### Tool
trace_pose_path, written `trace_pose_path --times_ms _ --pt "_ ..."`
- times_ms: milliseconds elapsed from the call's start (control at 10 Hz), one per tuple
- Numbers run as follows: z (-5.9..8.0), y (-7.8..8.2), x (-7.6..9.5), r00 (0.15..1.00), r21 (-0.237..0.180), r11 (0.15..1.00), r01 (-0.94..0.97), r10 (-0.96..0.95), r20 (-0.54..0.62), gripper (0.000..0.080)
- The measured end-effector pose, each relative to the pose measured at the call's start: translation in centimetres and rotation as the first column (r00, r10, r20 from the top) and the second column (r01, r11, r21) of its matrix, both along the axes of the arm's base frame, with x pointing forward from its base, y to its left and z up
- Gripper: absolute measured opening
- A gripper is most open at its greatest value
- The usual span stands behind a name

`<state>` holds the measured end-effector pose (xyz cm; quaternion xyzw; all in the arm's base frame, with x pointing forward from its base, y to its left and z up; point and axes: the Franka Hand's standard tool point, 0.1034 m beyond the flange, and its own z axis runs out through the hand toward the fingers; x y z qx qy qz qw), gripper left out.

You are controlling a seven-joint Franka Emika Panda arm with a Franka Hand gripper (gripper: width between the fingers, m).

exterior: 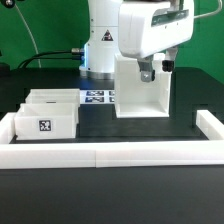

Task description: Assemble drawer

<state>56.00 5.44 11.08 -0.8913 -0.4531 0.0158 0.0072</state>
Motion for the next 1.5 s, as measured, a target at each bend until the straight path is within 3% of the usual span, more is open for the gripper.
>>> trace_pose_path --times_ms 500,700,1000,1500 --pt "0.1 -0.1 -0.2 1.000 0.005 1.000 0.017 -0.017 0.004 0.0650" --pt "0.8 -1.1 -3.1 0.986 0.013 0.986 0.168 -0.168 0.007 0.0650" --pt "2.6 0.1 -7.1 0.918 -0.023 0.918 0.395 -0.396 -0.017 0.0650" --pt "2.7 0.1 -7.5 0.913 -0.025 0.913 0.406 -0.407 -0.025 0.0650"
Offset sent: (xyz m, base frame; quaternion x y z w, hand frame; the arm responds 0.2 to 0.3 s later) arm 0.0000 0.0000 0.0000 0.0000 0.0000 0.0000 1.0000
